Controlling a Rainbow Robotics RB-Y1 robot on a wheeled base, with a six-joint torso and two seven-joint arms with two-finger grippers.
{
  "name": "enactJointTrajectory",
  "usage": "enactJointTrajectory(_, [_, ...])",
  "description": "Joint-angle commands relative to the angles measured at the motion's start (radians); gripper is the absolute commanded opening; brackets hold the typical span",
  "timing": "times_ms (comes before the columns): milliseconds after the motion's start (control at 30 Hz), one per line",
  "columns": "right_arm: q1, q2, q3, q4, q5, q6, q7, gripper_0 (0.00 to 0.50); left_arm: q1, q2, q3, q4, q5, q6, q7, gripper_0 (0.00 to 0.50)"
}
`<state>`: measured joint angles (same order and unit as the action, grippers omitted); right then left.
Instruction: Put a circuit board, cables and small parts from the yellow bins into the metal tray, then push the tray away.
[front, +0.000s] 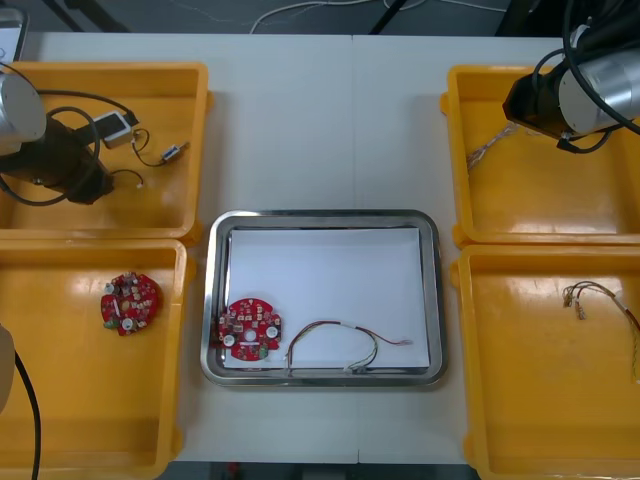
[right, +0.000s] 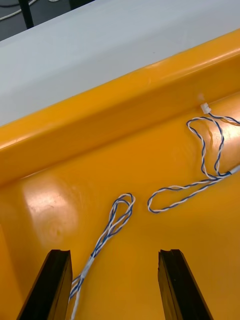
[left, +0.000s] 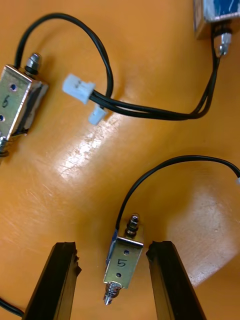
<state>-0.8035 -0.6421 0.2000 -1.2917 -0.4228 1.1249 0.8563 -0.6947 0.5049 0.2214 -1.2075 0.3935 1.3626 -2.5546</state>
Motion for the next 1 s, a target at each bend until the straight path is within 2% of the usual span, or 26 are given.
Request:
enactJointTrajectory(33, [-0.079, 0.047, 0.009, 0.060, 0.053, -0.054, -0.016, 0.500, 0.027, -0.012, -0.027, -0.012, -0.015, -0.017, -0.099, 0.322])
enactJointTrajectory(100, [-0.088, 0.061, 0.009, 0.094, 0.075, -0.076, -0.025, 0.500, 0.030, -0.012, -0.031, -0.012, -0.015, -0.019, -0.098, 0.144])
enactJointTrajectory(200, [-0.094, 0.076, 0.009, 0.124, 0.087, -0.109, -0.037, 0.500, 0.032, -0.012, -0.033, -0.012, -0.018, -0.019, -0.098, 0.000])
enactJointTrajectory(367, [-0.092, 0.091, 0.009, 0.167, 0.087, -0.158, -0.051, 0.500, 0.034, -0.012, -0.033, -0.012, -0.016, -0.019, -0.096, 0.000])
enactJointTrajectory(567, [-0.092, 0.107, 0.009, 0.204, 0.081, -0.163, -0.052, 0.500, 0.014, 0.003, -0.019, -0.015, -0.001, 0.006, -0.090, 0.000])
enactJointTrajectory(800, [-0.091, 0.122, 0.018, 0.249, 0.059, -0.182, -0.048, 0.500, -0.016, 0.037, 0.004, -0.099, 0.004, 0.145, -0.062, 0.000])
enactJointTrajectory(1000, [-0.091, 0.124, 0.055, 0.285, 0.056, -0.218, -0.052, 0.500, -0.043, 0.067, 0.006, -0.176, 0.016, 0.277, 0.033, 0.000])
